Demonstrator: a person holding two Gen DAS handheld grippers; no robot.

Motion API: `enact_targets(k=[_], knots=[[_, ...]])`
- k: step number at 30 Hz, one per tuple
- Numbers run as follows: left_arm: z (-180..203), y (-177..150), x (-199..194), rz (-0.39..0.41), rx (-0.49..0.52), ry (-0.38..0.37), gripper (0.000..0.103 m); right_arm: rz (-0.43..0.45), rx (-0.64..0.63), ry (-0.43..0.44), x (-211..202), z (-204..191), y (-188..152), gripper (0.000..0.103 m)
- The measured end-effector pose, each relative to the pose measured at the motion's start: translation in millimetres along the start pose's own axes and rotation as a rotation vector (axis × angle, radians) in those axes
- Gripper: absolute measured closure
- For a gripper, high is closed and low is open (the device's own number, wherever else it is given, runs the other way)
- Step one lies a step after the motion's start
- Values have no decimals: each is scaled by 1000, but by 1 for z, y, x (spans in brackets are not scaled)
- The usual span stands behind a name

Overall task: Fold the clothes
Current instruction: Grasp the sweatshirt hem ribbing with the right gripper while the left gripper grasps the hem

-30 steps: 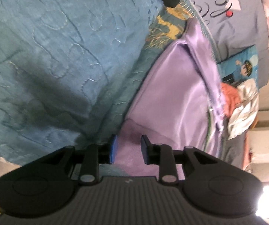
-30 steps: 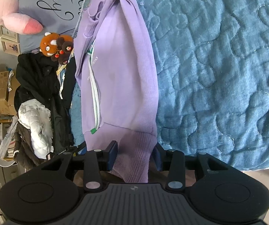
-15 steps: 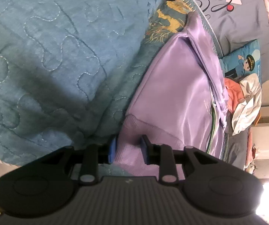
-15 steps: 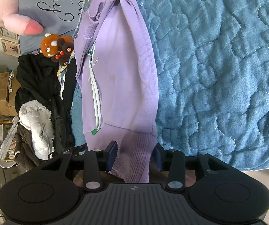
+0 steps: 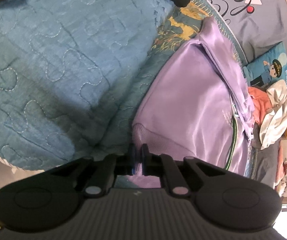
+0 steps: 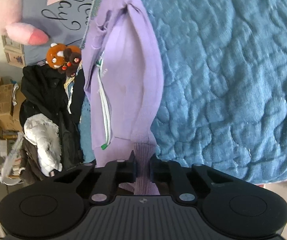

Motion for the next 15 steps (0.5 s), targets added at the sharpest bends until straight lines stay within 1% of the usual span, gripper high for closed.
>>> enact_targets(k=[4,8,11,15], knots=[[9,-3,-9,23,0,26,98,21,-38,-17,-3,-10,-1,94],[19,-7,-21,47,13,16,98,30,-63,-6,-9,-20,-1,94],[23,-8,-27,54,12,10,98,38,-38,27,-12,-21,0,94],[28,-9,-33,74,-5,-23,98,60,5,95,-18,-25,1,94]])
Point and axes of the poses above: each gripper's, at about its wrist camera, not at the fingertips, and x roughly the way its jaws point, z to its right, y to its top, the point moved 2 cm from there along x, roughly the way its jaws point, and after that the axes turned 11 degrees about -z, right-handed, at the moved point
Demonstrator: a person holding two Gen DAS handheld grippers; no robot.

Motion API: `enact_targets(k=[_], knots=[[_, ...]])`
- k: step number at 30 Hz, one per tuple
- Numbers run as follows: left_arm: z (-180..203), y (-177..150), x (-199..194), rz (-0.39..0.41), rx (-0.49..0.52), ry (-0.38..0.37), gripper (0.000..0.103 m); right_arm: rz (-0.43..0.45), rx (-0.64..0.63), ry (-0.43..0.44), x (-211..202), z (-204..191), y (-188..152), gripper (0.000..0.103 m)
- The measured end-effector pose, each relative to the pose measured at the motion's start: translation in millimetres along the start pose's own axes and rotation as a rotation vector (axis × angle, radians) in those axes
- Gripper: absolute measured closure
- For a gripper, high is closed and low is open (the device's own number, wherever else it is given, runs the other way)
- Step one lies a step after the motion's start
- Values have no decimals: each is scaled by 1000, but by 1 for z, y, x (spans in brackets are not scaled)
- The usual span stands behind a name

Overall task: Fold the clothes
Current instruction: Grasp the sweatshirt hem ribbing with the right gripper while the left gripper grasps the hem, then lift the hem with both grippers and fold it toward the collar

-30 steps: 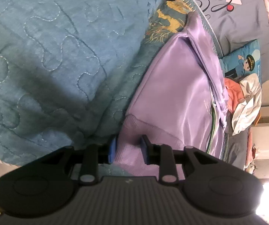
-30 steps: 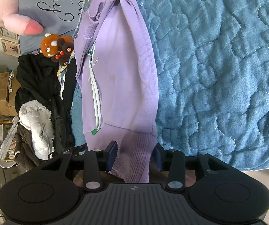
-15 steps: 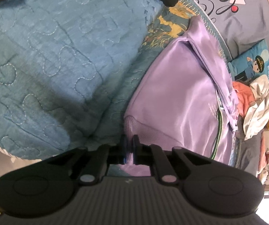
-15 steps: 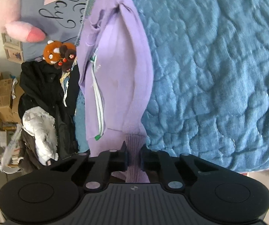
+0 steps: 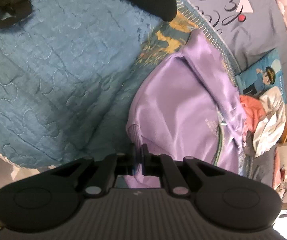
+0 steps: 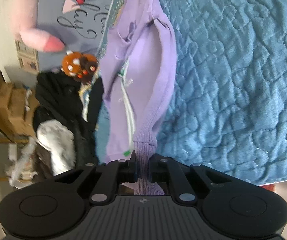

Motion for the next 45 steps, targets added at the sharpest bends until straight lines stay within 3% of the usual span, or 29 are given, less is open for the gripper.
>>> enact_targets(k=[7,13,18,22,30,33,36,41,45], knots=[[22,23,-15,39,11,-58,98,49,40,134,-13,-22,24,94],[68,69,-17,69,68,-75,98,73,39,207,-14,-54,82,94],[124,135,-14,120,114,-91,98,142,57,221,-20,-75,140,94],[177,195,-1,147,167,-63,98,219,86,219,-26,-85,193,94],[259,290,75,124,222,14,98,292,160,113,-15,-83,278,94],[271,306,104,111,236,44,98,309,218,129,-10,-74,300,94],[271,322,124,112,211,27,98,332,272,139,-9,-63,317,94],[265,342,153,121,151,61,98,368,420,105,-3,-37,339,85],[252,345,167,153,94,40,97,400,419,70,-1,-36,346,72]])
Point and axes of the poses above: each gripper's, at about its wrist camera, not at the fingertips, and x roughly the way its jaws point, z to its right, y to its top, the point moved 2 cm from there along x, roughly the way its jaws point, and after that the axes turned 11 degrees about -z, right-handed, at the moved point
